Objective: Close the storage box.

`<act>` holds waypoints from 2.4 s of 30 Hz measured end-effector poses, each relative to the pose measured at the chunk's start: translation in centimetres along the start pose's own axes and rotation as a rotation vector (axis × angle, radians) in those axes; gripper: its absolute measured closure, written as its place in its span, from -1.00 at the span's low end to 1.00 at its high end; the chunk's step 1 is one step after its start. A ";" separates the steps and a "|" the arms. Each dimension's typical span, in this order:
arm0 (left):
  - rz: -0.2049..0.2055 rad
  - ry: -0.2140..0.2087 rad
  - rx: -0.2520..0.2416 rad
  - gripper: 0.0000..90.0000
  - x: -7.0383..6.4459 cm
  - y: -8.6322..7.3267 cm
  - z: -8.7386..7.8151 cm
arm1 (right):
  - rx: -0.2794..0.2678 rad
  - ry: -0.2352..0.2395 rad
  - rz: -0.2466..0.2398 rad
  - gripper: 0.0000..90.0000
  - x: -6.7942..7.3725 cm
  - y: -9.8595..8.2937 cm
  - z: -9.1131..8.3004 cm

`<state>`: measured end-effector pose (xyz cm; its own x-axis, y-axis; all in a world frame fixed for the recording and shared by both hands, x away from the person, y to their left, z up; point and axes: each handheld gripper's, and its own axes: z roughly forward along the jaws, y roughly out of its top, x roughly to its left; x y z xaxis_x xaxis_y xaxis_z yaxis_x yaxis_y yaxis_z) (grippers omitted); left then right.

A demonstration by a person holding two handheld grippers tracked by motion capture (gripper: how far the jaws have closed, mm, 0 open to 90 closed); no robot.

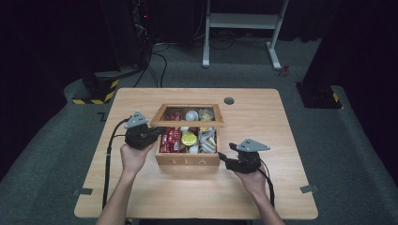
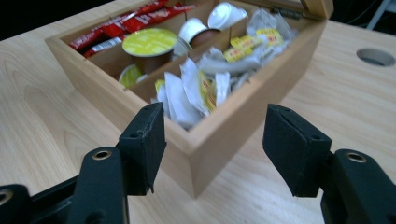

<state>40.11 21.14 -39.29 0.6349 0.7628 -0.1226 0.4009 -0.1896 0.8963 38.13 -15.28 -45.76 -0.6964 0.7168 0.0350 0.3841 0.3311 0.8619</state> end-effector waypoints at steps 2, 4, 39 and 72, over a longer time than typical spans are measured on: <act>-0.004 -0.006 -0.007 1.00 0.1 0.0 0.0 | -0.008 -0.001 -0.009 -0.14 0.4 0.5 0.3; 0.000 -0.004 -0.009 1.00 0.1 0.1 0.0 | -0.016 -0.002 -0.028 -0.15 1.0 1.1 0.7; -0.008 -0.001 0.013 1.00 1.3 3.3 0.9 | 0.054 0.049 -0.061 -0.35 4.7 4.7 9.0; -0.026 -0.010 0.014 1.00 2.1 3.9 1.5 | 0.111 0.012 -0.086 0.15 5.7 5.5 11.1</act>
<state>44.01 21.03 -36.69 0.6306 0.7614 -0.1500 0.4266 -0.1786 0.8866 42.99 -2.54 -46.49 -0.7362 0.6761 -0.0301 0.3868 0.4570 0.8010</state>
